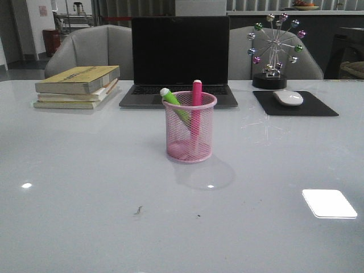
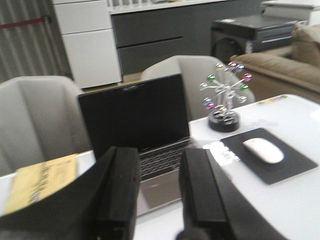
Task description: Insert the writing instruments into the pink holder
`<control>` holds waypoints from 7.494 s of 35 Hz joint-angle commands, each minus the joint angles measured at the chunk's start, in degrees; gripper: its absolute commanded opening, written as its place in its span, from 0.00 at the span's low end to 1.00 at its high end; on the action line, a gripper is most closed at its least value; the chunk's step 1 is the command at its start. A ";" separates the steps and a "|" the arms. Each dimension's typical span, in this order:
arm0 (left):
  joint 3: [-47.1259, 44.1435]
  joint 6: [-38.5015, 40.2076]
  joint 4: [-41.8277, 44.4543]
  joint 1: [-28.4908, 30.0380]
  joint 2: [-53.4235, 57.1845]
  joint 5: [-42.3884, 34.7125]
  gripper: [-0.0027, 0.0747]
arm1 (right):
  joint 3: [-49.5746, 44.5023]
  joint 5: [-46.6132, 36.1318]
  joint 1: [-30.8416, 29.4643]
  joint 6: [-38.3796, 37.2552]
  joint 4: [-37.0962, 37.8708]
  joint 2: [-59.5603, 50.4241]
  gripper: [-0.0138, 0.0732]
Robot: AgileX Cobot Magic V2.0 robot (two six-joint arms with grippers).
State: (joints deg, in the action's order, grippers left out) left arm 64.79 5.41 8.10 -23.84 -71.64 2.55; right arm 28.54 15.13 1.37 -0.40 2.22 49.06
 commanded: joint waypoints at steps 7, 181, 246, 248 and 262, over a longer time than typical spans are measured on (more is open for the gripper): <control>-3.43 -0.14 4.97 4.00 14.14 3.93 0.38 | 1.56 -3.94 -0.34 -0.10 0.38 -0.61 0.38; -32.87 -0.01 1.54 18.10 36.87 8.05 0.16 | -29.97 -12.55 -0.34 -0.04 0.56 -50.70 0.22; -57.21 -0.01 0.11 18.10 59.03 -6.83 0.16 | -29.97 -12.55 -0.34 -0.04 0.56 -50.70 0.22; -58.86 -0.01 -0.02 18.10 60.96 -6.16 0.16 | -29.97 -12.55 -0.34 -0.04 0.56 -50.70 0.22; -65.75 -0.01 -0.15 18.10 69.22 -6.03 0.16 | -29.97 -12.55 -0.34 -0.04 0.56 -50.70 0.22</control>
State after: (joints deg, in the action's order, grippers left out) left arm -0.17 5.12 8.59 -5.85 -2.66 1.81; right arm -1.83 7.53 1.37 -0.54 2.87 -0.52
